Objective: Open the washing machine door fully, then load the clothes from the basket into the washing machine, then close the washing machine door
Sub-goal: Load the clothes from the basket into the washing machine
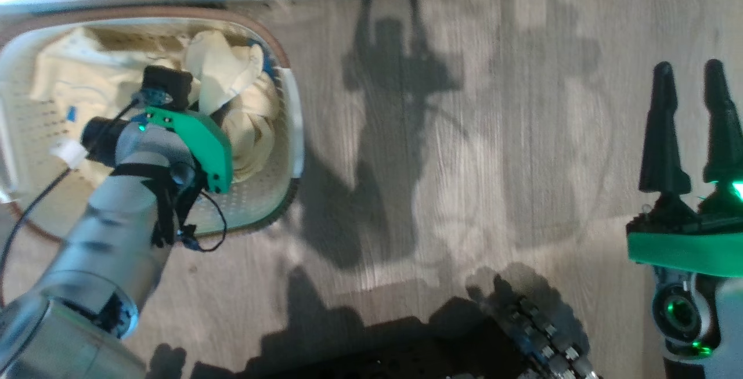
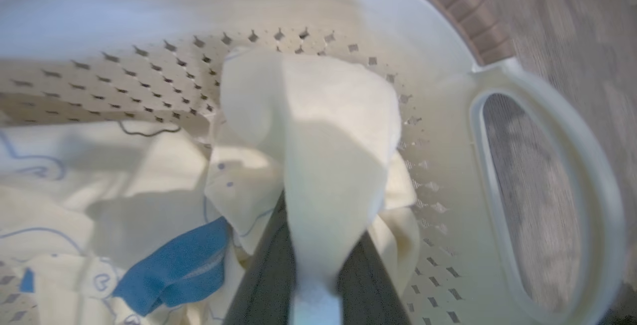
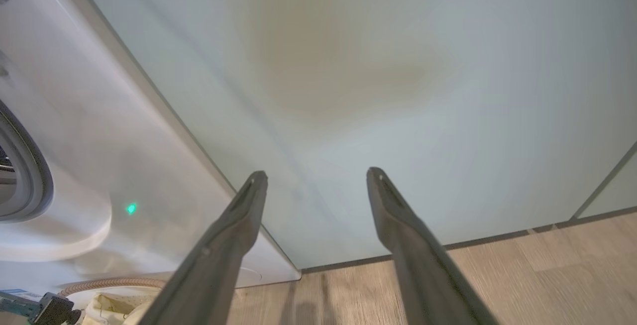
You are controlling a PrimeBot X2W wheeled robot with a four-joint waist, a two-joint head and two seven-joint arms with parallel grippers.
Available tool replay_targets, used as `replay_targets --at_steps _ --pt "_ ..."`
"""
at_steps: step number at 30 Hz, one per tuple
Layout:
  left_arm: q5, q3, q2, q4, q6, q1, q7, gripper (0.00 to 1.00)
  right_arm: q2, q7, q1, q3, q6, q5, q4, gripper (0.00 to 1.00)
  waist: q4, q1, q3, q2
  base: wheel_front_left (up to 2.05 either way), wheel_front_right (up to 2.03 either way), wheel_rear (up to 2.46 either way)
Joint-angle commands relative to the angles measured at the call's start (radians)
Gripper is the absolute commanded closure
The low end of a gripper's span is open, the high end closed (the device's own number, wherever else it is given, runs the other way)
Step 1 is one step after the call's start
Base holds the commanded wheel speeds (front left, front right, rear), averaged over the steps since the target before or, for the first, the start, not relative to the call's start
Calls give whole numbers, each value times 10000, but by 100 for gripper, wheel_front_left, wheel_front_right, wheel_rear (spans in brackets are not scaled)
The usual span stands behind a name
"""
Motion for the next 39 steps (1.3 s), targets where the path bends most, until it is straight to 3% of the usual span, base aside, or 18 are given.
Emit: replay_targets --at_steps 1,6,16,22,39 --pt "64 148 151 -189 29 323 -154 100 -114 -53 325 46 39 -133 -258 0 318 0 -345 0 0 0 0" --pt "65 536 45 -1026 415 639 -233 100 -114 -53 494 -250 39 -590 -212 0 795 0 -1015 0 0 0 0" --pt "953 2273 316 -4948 1461 2467 -239 100 -114 -53 917 -638 39 -1271 -105 0 1677 0 -2458 0 0 0 0" --pt "1592 3341 386 -7014 1784 3773 -240 100 -114 -53 1180 -682 39 -1514 -2 0 2086 0 -3310 0 0 0 0" --pt "2487 4953 657 -10079 2348 6401 -240 100 -114 -53 2193 -679 39 -1967 503 0 2814 0 -5603 0 0 0 0"
